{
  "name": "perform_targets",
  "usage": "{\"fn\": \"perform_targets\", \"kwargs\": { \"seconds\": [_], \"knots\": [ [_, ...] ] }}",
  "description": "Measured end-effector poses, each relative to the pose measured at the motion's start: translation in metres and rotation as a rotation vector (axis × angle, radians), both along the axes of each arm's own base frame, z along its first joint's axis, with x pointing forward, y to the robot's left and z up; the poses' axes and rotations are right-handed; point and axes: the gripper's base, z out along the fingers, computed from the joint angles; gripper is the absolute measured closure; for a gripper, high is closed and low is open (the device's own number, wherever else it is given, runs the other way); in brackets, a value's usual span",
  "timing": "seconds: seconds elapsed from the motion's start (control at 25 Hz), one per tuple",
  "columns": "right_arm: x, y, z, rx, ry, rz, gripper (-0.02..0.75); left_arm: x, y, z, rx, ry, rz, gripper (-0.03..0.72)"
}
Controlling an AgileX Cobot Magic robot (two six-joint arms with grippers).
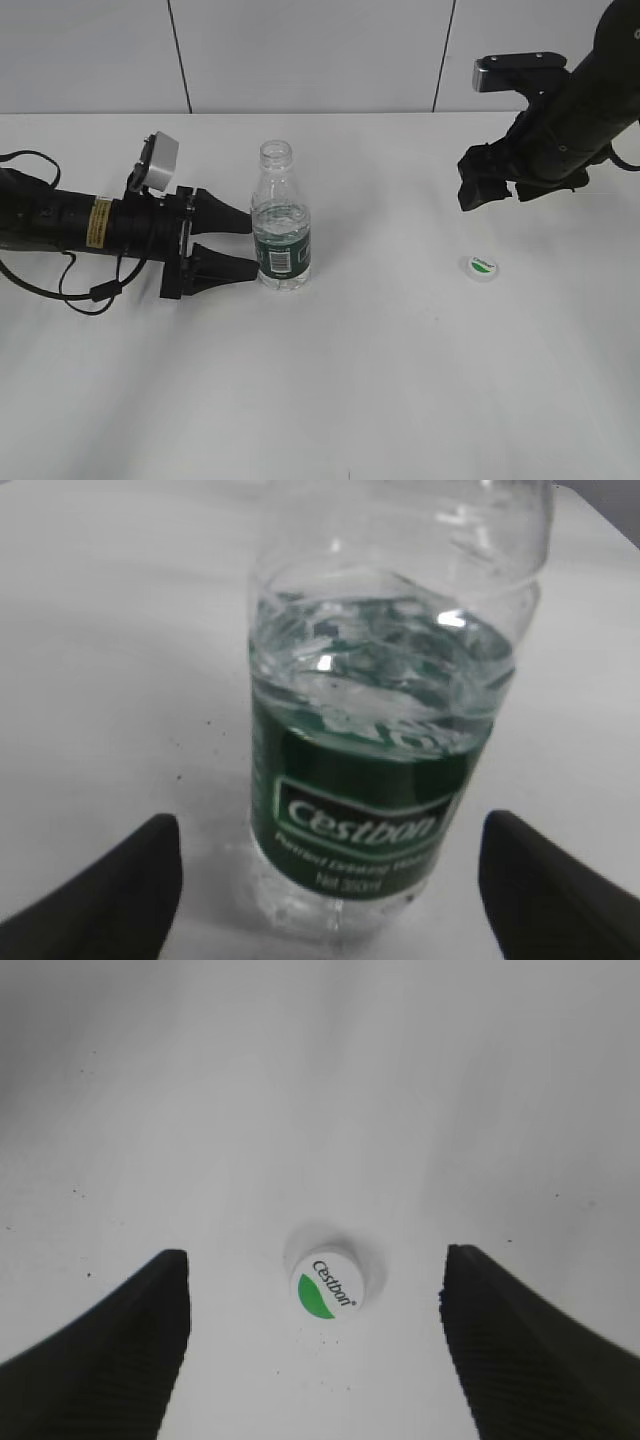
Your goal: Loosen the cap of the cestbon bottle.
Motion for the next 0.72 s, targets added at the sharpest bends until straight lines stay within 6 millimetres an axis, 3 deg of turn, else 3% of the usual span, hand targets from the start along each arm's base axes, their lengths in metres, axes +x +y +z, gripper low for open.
{"fn": "perform_targets", "kwargs": {
  "seconds": [0.36, 0.52, 0.72],
  "knots": [
    [-0.004, -0.001, 0.025, 0.016, -0.059, 0.001, 0.143, 0.005, 0.042, 0.001, 0.041, 0.072, 0.070, 0.139],
    [0.001, 0.001, 0.051, 0.036, -0.128, 0.003, 0.143, 0.014, 0.056, 0.022, 0.073, 0.037, 0.173, 0.139],
    [0.008, 0.003, 0.080, 0.052, -0.177, 0.010, 0.143, 0.038, 0.075, 0.051, 0.219, -0.041, 0.491, 0.139]
  ]
}}
